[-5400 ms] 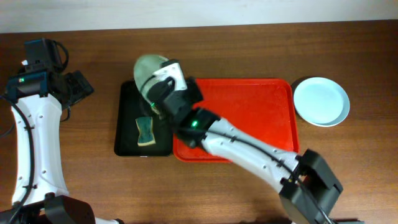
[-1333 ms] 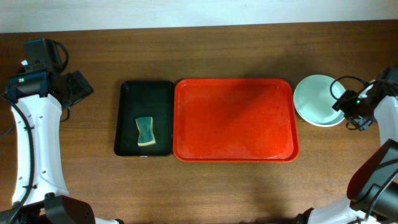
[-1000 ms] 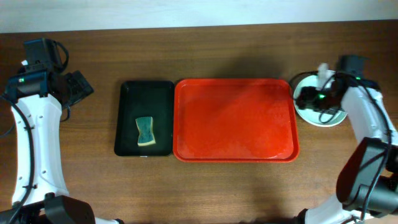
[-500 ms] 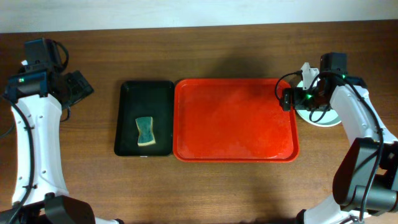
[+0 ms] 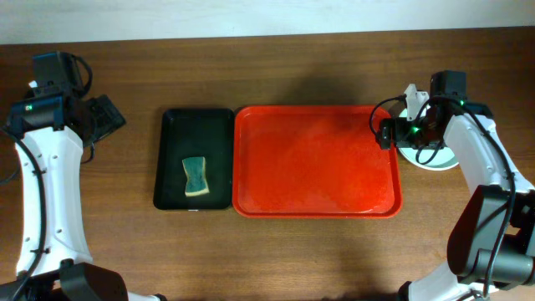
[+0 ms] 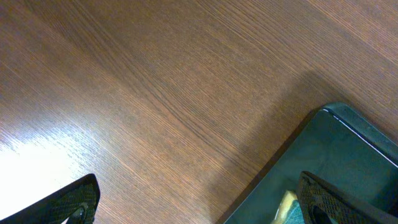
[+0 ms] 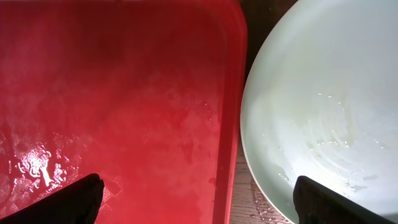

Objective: Clean dirty plates on tray and stack at the side

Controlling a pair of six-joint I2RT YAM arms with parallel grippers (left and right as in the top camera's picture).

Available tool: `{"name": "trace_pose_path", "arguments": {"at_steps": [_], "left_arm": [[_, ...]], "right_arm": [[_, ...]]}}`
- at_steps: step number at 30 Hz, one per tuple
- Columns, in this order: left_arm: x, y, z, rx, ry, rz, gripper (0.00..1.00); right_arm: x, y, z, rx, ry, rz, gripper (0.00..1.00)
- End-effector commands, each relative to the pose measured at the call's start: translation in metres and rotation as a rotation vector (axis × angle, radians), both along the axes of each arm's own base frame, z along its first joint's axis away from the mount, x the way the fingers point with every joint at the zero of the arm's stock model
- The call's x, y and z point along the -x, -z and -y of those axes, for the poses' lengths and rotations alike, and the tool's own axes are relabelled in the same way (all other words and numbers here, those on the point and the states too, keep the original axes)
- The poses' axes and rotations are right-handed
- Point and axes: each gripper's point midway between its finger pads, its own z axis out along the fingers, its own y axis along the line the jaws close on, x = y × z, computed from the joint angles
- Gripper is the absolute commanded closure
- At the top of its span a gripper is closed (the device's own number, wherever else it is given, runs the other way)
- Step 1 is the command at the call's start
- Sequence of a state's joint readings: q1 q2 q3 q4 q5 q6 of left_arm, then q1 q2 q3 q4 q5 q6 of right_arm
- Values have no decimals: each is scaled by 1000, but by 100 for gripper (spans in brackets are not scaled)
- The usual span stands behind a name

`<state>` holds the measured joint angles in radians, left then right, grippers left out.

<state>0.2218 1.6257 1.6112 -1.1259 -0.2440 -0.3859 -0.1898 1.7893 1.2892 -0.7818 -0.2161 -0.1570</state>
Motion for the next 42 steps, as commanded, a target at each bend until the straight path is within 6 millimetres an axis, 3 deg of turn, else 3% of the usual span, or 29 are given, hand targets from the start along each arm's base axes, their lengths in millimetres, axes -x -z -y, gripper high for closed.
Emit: {"name": "trace_pose_path", "arguments": {"at_steps": [1, 6, 9, 14, 20, 23, 31, 34, 37, 42], "left_arm": [[1, -6, -2, -8, -10, 17, 1], [1, -6, -2, -8, -10, 17, 1], [1, -6, -2, -8, -10, 17, 1], [1, -6, -2, -8, -10, 17, 1], [1, -6, -2, -8, -10, 17, 1], [1, -6, -2, -8, -10, 17, 1], [1, -6, -2, -8, -10, 17, 1], [1, -6, -2, -8, -10, 17, 1], [1, -6, -2, -8, -10, 17, 1], [1, -6, -2, -8, -10, 17, 1]], "right_arm": [[3, 4, -2, -10, -6, -12, 1], [3, -1, -2, -8, -6, 0, 2], [1, -17, -2, 1, -7, 44, 2], [3, -77, -2, 32, -8, 203, 2], [24, -170, -7, 82, -9, 459, 2], [54, -232, -12, 118, -9, 642, 2], [132, -323, -27, 181, -10, 965, 2], [163, -345, -33, 201, -10, 1065, 2], [209, -364, -44, 214, -23, 1177, 2], [249, -361, -59, 198, -68, 1276, 2]]}}
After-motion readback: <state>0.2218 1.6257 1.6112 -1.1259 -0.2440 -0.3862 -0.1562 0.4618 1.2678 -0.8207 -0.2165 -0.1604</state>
